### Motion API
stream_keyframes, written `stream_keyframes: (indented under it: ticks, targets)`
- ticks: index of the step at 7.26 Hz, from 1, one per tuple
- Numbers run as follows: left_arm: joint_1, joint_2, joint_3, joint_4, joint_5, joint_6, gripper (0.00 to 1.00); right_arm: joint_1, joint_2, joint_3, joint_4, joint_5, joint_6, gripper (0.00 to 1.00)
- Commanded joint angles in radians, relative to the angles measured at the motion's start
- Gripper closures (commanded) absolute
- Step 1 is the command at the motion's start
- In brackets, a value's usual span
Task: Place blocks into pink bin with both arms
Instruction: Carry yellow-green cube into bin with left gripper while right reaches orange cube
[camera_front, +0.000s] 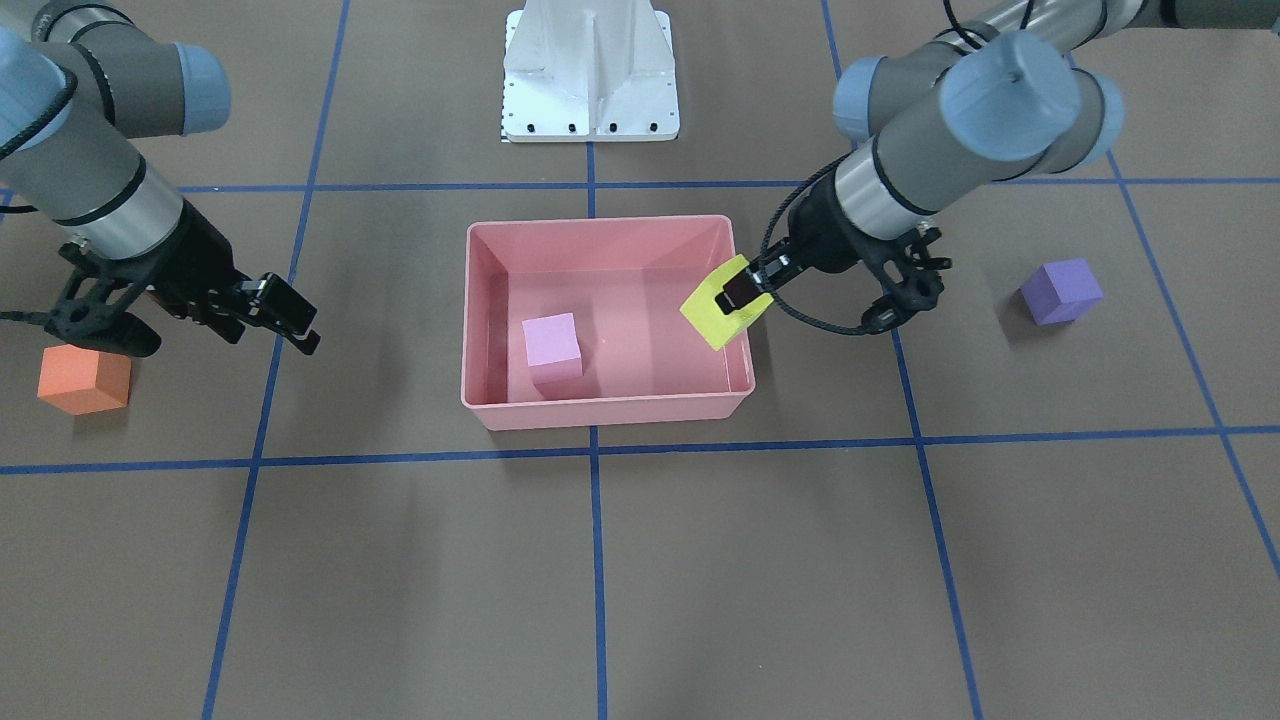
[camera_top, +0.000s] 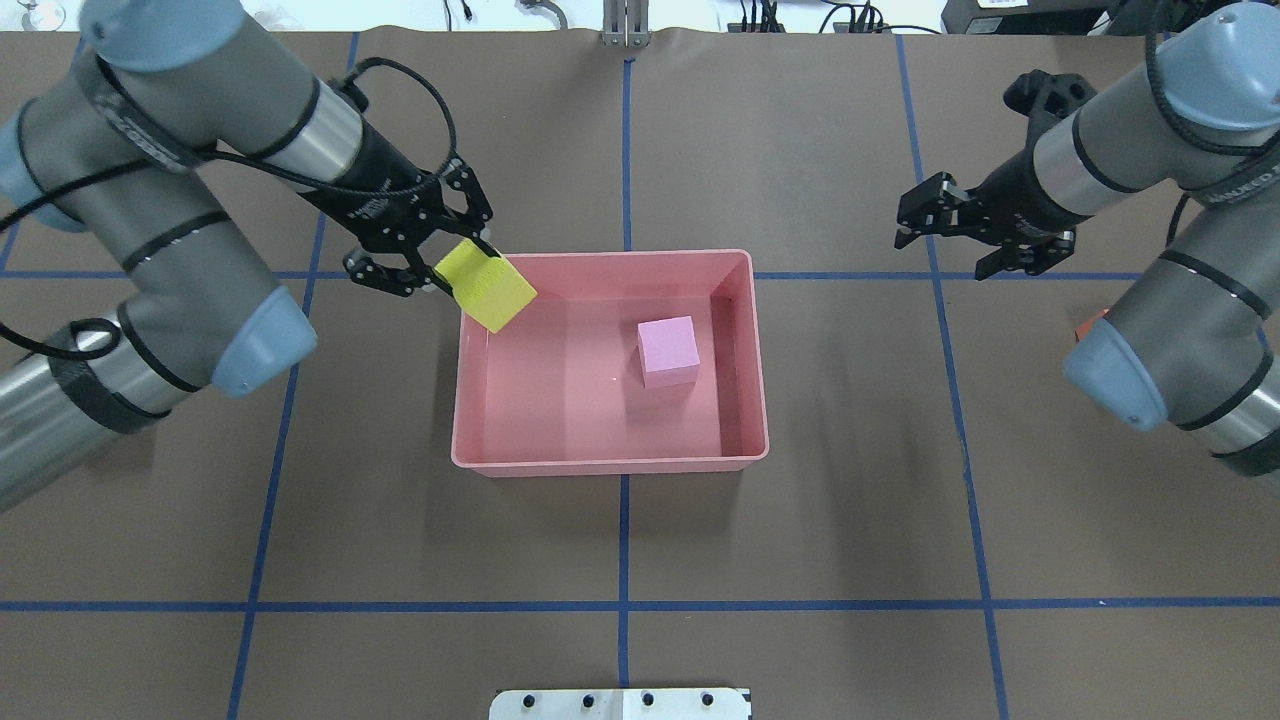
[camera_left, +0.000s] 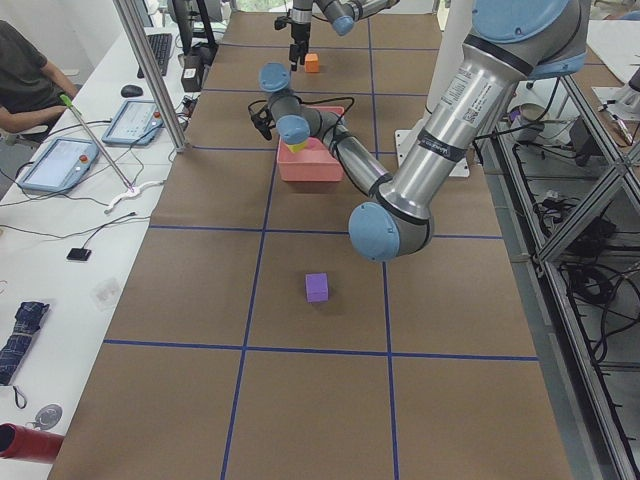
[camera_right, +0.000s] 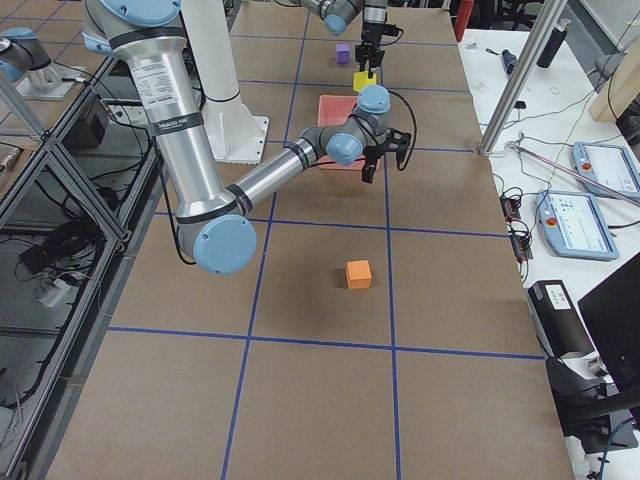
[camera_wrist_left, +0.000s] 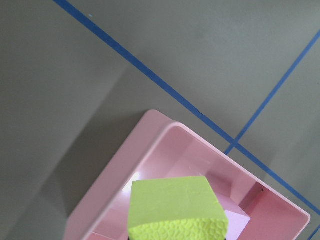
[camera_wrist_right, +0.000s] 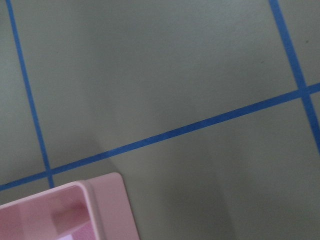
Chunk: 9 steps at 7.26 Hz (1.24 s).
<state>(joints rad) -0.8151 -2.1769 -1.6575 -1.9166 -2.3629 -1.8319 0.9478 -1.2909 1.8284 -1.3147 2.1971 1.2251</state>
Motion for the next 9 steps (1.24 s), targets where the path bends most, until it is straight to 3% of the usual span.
stream_keyframes:
  ticks: [1,4,6,9]
  targets:
    - [0.111,-0.035,0.042,0.030,0.108,-0.007,0.93,0.078,-0.108,-0.001,0.000,0.001,-0.183,0.01]
    - [0.163,-0.035,0.054,0.033,0.171,-0.007,0.81,0.111,-0.220,-0.011,-0.002,-0.002,-0.372,0.01]
    - [0.169,-0.035,0.058,0.033,0.172,-0.006,0.44,0.109,-0.258,-0.024,0.000,-0.014,-0.450,0.01]
    - [0.169,-0.035,0.058,0.034,0.178,-0.006,0.38,0.106,-0.252,-0.075,0.000,-0.014,-0.616,0.01]
